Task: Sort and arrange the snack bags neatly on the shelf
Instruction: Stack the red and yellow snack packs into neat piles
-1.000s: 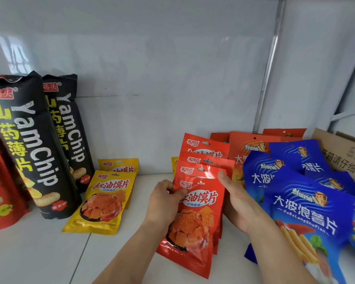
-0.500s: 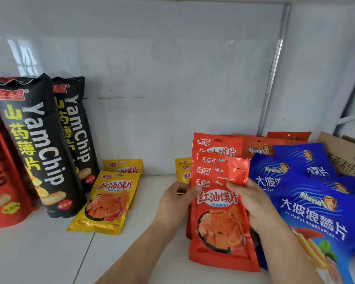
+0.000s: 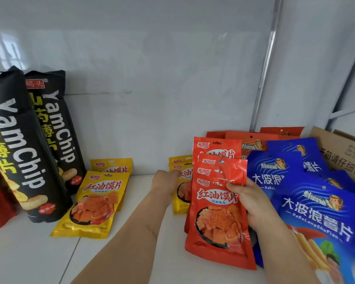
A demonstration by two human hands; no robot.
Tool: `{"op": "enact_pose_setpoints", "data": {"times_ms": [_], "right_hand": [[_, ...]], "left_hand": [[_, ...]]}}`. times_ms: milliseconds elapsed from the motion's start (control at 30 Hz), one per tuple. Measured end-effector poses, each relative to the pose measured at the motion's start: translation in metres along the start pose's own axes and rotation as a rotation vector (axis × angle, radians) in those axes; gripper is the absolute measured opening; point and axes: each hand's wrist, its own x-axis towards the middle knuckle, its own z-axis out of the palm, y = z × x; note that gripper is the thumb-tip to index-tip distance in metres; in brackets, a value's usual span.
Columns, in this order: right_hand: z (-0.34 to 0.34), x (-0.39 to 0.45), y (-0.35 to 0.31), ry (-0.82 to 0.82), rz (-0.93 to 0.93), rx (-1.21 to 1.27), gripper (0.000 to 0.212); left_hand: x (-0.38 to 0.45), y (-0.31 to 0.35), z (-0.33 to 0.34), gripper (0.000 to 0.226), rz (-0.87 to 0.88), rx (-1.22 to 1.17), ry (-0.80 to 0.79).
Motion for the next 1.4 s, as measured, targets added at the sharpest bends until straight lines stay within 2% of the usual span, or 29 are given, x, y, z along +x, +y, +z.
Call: {"op": "enact_pose_setpoints", "data": {"times_ms": [267, 433, 667, 967, 1100, 1200, 1300, 1400], "right_hand": [[-0.002, 0.004, 0.004, -0.006, 0.038, -0.014, 0.019], [-0.002, 0.005, 0.004, -0.001, 0.047, -0.012, 0.018], [-0.002, 0.004, 0.003, 0.005, 0.052, -0.016, 0.019], [0.004, -0.006, -0.004, -0.049, 0.024, 0.008, 0.02], [0.009, -0.01, -0.004, -0.076, 0.023, 0.004, 0.021], [0.012, -0.013, -0.004, -0.105, 0.022, 0.013, 0.022], [0.015, -0.016, -0.005, -0.139, 0.025, 0.018, 0.023], [0.018, -0.02, -0.006, -0.17, 0.032, 0.024, 0.019]], "left_hand": [[0.025, 0.007, 0.008, 0.018, -0.079, -0.003, 0.006], [0.03, 0.005, 0.011, 0.01, -0.086, -0.087, 0.007], [0.018, -0.005, 0.004, 0.019, -0.014, -0.212, -0.105], [0.001, -0.018, -0.041, 0.023, 0.132, -0.184, 0.068], [0.005, -0.029, -0.074, 0.022, 0.146, -0.162, 0.107], [0.024, -0.045, -0.097, 0.046, 0.117, -0.178, 0.128], [-0.029, -0.022, -0.108, 0.022, 0.108, -0.194, 0.129], [-0.045, -0.019, -0.121, 0.017, 0.097, -0.181, 0.15]]}}
